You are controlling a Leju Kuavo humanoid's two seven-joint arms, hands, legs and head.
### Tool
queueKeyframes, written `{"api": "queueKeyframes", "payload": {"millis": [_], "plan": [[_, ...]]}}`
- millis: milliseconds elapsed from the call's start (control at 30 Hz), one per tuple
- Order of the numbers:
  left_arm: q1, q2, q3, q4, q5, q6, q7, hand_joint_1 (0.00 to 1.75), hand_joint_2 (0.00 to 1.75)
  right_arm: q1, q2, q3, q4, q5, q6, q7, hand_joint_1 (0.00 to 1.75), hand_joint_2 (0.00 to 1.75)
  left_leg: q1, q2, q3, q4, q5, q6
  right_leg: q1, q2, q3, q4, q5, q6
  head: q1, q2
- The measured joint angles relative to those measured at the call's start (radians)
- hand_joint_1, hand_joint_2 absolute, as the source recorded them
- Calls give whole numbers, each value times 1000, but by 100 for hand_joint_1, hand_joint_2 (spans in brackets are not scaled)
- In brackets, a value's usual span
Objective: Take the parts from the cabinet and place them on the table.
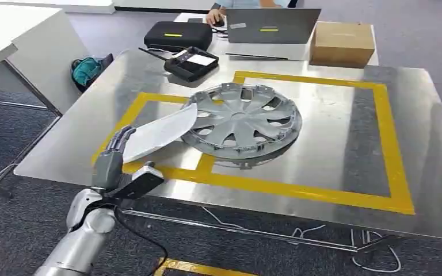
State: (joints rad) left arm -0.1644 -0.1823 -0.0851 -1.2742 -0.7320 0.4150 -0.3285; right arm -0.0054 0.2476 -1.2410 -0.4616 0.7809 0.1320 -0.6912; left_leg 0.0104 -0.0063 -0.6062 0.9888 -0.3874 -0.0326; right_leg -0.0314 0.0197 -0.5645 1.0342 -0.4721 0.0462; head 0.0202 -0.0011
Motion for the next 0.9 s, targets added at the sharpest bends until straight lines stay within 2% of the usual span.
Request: {"api": "queueKeyframes", "payload": {"millis": [33, 67, 133, 167, 200, 233, 267, 300, 333, 367, 400, 433, 467, 500, 533, 567, 600, 633, 667, 700, 733, 767, 800, 833, 867, 900], "plan": [[10, 0, 0, -6, 10, 1, -7, 0, 0, 0, 2, -2, -3, 0, 2, 0, 0, 0, 1, 2, -8, 15, -28, -4, 0, -3, -6, 0, 6, -10, 0, 0], [22, 0, 0, -11, 27, 5, -18, 0, 0, 0, 2, -8, -9, 0, 3, 0, 0, 0, 0, 2, -27, 64, -78, -7, 1, -3, -15, 0, 14, -20, -5, 0], [47, 0, 4, -19, 62, 12, -38, 0, 0, 0, 5, -15, -17, 0, 3, 0, 0, 0, 0, 2, -85, 228, -181, -11, 6, -6, -39, 0, 30, -28, -8, 0], [59, 0, 6, -19, 71, 13, -45, 0, 0, 1, 8, -20, -21, 0, 3, 0, 0, 0, 0, 2, -103, 292, -209, -10, 9, -6, -50, 0, 38, -30, -9, 0], [69, 0, 6, -19, 74, 13, -47, 0, 0, 2, 9, -24, -24, 0, 3, 0, 0, 0, -1, 2, -103, 317, -212, -8, 13, -7, -62, 1, 46, -30, -8, 0], [77, 1, 7, -20, 77, 13, -49, 0, 0, 2, 10, -26, -26, 0, 3, 0, 0, 0, -3, 2, -84, 301, -192, -1, 16, -7, -75, 1, 55, -30, -9, 0], [80, 2, 9, -22, 77, 13, -50, 0, 0, 3, 12, -26, -27, -1, 3, 0, 0, 0, -5, 2, -48, 255, -160, 7, 20, -8, -86, 1, 65, -29, -10, 0], [81, 2, 10, -26, 79, 13, -53, 0, 0, 2, 13, -28, -29, -1, 3, 0, 0, 0, -11, 2, 10, 175, -125, 19, 24, -8, -98, 0, 76, -29, -9, 0], [81, 2, 10, -30, 80, 13, -54, 0, 0, 1, 14, -30, -31, -1, 4, 0, 0, 0, -17, 2, 71, 93, -114, 33, 25, -8, -107, 0, 86, -29, -9, 0], [81, 1, 11, -38, 84, 14, -57, 0, 0, 0, 20, -32, -32, -1, 5, 0, 0, 0, -28, 3, 132, 16, -135, 45, 30, -8, -113, 2, 94, -25, -9, 0], [80, 0, 12, -43, 95, 19, -67, 0, 0, 0, 21, -35, -36, -1, 5, 0, 0, 0, -25, 6, 136, -11, -138, 42, 29, -11, -117, 0, 105, -20, -8, 0], [85, 0, 16, -43, 116, 28, -80, 0, 0, 1, 23, -39, -38, 0, 6, 0, 0, 0, -30, 5, 128, -13, -133, 43, 26, -11, -116, -6, 117, -15, -7, 0], [93, 0, 22, -44, 134, 34, -94, 0, 0, 2, 24, -43, -40, 2, 6, 0, 0, 0, -33, 5, 124, -12, -127, 48, 22, -12, -115, -12, 127, -7, -14, 0], [109, 0, 32, -47, 161, 44, -118, 0, 0, 4, 28, -48, -44, 3, 8, 0, 0, 0, -33, 6, 120, -20, -113, 55, 24, -11, -115, -20, 139, 2, -13, 0], [120, 0, 39, -50, 187, 54, -143, 0, 0, 6, 29, -55, -49, 4, 8, 1, 0, 0, -26, 10, 114, -25, -97, 59, 22, -11, -121, -11, 123, 5, -19, 0], [130, -3, 50, -53, 213, 59, -168, 0, 0, 8, 31, -63, -54, 6, 9, 2, 0, 0, -25, 9, 102, -25, -88, 67, 22, -12, -140, 15, 71, 11, -13, 0], [141, -4, 58, -55, 231, 63, -185, 0, 0, 10, 36, -68, -56, 8, 11, 3, 0, 0, -25, 9, 90, -25, -77, 72, 21, -12, -153, 80, 3, 16, -10, 0], [153, -5, 67, -57, 251, 64, -203, 0, 0, 9, 38, -74, -60, 10, 13, 4, 0, 0, -25, 9, 78, -24, -66, 73, 20, -12, -171, 157, -53, 20, -8, 0], [166, -5, 81, -57, 267, 64, -219, 0, 0, 8, 40, -80, -63, 14, 13, 5, 0, 0, -26, 10, 61, -23, -54, 72, 20, -12, -187, 236, -92, 23, -8, 0], [180, -5, 93, -56, 283, 63, -234, 0, 0, 7, 43, -86, -67, 19, 13, 9, 0, 0, -27, 11, 44, -23, -41, 71, 20, -12, -187, 288, -99, 25, -8, 0], [192, -8, 104, -56, 294, 62, -248, 0, 0, 7, 45, -92, -71, 25, 13, 11, 0, 0, -26, 13, 29, -22, -30, 70, 20, -12, -168, 293, -76, 26, -9, 0], [203, -11, 115, -55, 305, 60, -262, 0, 0, 8, 48, -98, -76, 34, 12, 17, 0, 0, -26, 13, 14, -22, -18, 67, 20, -13, -127, 260, -35, 27, -8, 0], [213, -15, 130, -52, 316, 54, -278, 0, 0, 8, 50, -102, -81, 44, 10, 21, 0, 0, -25, 12, 2, -21, -9, 63, 20, -13, -71, 196, -4, 26, -9, 0], [222, -21, 144, -49, 326, 45, -292, 0, 0, 6, 53, -109, -87, 56, 6, 24, 0, 0, -25, 12, -8, -20, 1, 59, 20, -13, -1, 108, 3, 26, -8, 0], [230, -27, 161, -46, 333, 38, -303, 0, 0, 1, 56, -113, -91, 66, 6, 26, 0, 0, -28, 12, -17, -16, 9, 51, 21, -13, 70, 6, -41, 25, -8, 0], [236, -32, 177, -43, 338, 32, -314, 0, 0, -3, 59, -118, -95, 73, 5, 27, 0, 0, -29, 11, -22, -10, 16, 47, 23, -8, 104, -54, -57, 13, -11, 0]]}}
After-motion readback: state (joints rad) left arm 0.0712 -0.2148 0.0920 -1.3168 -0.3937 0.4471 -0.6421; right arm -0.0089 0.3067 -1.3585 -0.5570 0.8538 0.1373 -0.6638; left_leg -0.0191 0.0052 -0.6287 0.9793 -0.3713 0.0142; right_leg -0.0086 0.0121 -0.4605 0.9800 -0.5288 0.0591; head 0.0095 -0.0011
